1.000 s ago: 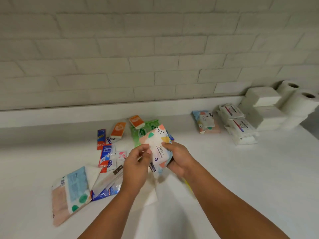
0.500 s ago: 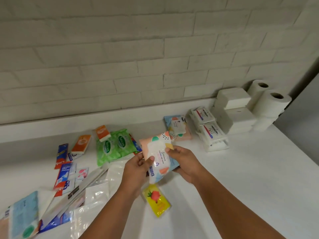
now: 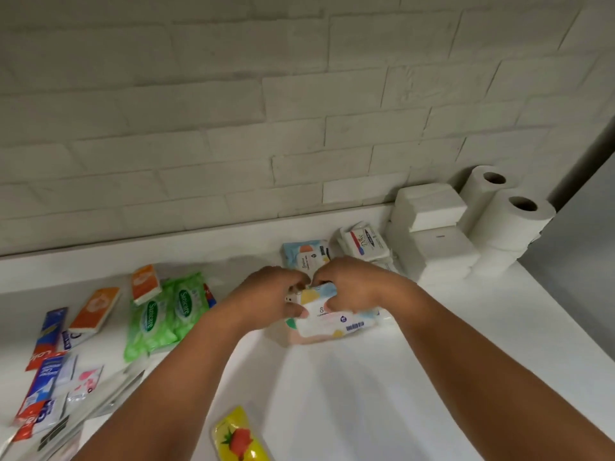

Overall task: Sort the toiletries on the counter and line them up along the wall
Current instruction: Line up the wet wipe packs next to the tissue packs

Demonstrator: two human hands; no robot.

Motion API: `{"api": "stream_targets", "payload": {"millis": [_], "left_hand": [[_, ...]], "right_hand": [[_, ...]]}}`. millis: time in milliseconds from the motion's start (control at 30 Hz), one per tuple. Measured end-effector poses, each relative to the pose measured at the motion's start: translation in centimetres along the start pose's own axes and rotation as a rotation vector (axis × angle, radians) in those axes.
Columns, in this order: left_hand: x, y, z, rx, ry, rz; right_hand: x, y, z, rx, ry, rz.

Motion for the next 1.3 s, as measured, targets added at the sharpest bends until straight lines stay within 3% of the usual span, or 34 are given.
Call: {"api": "stream_targets", "payload": {"millis": [67,133,200,267,333,433,533,600,867,967,1133,1300], "left_hand": [[0.1,-0.2,1.0,0.037,0.022,-0.018],[0.6,-0.3,1.8,-0.011,0.049,-0.048],[1.8,-0.6,2.5,-0.121,0.114,-0.112],[3.4,-1.6,3.1,-0.264,0.214,-0.248],[4.7,-3.1,3.8,-0.383,0.309,-0.579],[5.1,-5.3,5.0,-0.453,0.393,-0.948],[4.7,-7.2,6.7,-0.417,0.405,-1.034],[4.7,-8.3,8.0,-0.420,0.423,-1.078],[4.8,-8.9,10.0,-0.491,0.502,-0.612],[5.7,-9.4,10.5,-0.467,0.509,-0.577],[6.6,-10.3,11.4,-0.425,0.520,-0.508],[7.7,-11.1,11.9,-0.436,0.523,-0.508]], "right_hand": [[-0.2,1.9,0.7,-0.018,0.015,-0.073],[-1.2,3.4,1.5,-0.088,-0.042,0.071],[-2.4,4.4,2.1,-0.337,-0.107,0.265],[-3.3,4.3,2.2,-0.698,-0.151,0.348],[-3.7,2.4,2.4,-0.889,-0.223,0.462],[-3.6,-3.0,4.3,-0.774,-0.280,0.627],[-4.1,-7.5,6.3,-0.565,-0.385,0.632],[-4.9,-9.0,7.0,-0.581,-0.467,0.526],[-6.7,-11.4,9.2,-0.499,-0.566,0.348],[-6.2,-11.1,8.7,-0.509,-0.527,0.429],[-5.5,-9.0,7.7,-0.469,-0.377,0.342],[-6.0,-9.2,7.4,-0.485,-0.447,0.321]]}}
Point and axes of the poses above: each hand's wrist, its own z-axis towards the middle knuckle, its own y-axis out of the back of the hand, x = y × z, the point moved 3 cm from there along z, towards the middle knuckle, and after that the axes turned 4 degrees about -y, right-handed, at the moved point
